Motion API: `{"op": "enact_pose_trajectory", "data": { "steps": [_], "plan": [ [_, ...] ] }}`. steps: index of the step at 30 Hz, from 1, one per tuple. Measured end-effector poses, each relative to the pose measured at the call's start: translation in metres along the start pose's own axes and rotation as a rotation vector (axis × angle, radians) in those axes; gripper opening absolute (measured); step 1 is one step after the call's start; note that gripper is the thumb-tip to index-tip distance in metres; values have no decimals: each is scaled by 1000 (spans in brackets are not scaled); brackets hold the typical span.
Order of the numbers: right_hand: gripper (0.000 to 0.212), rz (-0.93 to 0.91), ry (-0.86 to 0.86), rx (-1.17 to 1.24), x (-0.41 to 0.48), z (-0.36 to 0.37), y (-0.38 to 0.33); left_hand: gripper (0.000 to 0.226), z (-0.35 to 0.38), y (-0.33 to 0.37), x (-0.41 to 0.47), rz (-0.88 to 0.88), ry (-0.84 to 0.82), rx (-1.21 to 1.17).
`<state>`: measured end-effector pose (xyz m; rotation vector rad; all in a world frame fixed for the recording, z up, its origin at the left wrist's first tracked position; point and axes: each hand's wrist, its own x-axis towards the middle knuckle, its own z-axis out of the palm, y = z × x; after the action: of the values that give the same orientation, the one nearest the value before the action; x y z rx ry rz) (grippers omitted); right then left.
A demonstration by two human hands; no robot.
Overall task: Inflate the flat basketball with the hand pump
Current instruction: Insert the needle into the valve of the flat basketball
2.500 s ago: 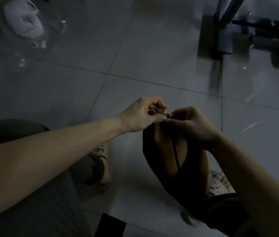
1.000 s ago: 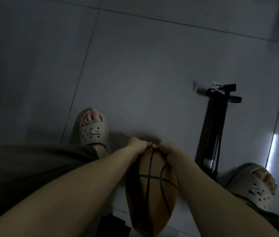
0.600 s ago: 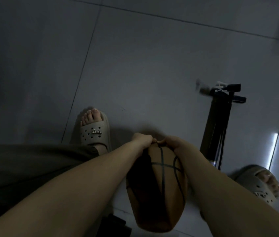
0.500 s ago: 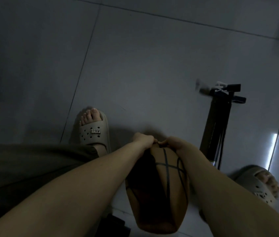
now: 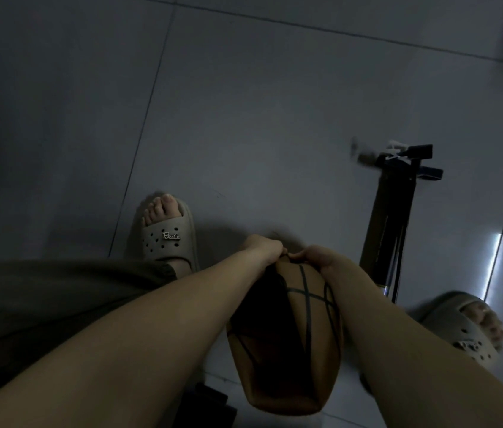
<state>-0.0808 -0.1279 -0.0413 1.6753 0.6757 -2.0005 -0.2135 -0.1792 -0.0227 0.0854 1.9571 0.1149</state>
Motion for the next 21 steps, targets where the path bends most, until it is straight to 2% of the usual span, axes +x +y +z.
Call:
{"op": "enact_pose_trajectory", "data": {
  "steps": [3, 8, 12, 15, 19, 21],
  "plan": [
    [23, 1, -4, 39, 0, 1, -1, 14, -1, 1, -1, 1, -14, 12],
    [23, -5, -35, 60, -16, 7, -1, 22, -7, 1, -10, 17, -40, 46],
    [20, -90, -71, 160, -50, 7, 7, 22, -27, 4, -35, 125, -200, 13],
    [47, -273, -78, 238, -81, 3, 6, 36, -59, 23, -59, 330, -323, 71],
    [24, -592, 46, 178, -121, 6, -7, 26, -92, 47, -89, 674, -306, 238],
    [19, -670, 81, 178, -133, 7, -12, 19, -100, 56, -99, 807, -249, 294]
  ]
}}
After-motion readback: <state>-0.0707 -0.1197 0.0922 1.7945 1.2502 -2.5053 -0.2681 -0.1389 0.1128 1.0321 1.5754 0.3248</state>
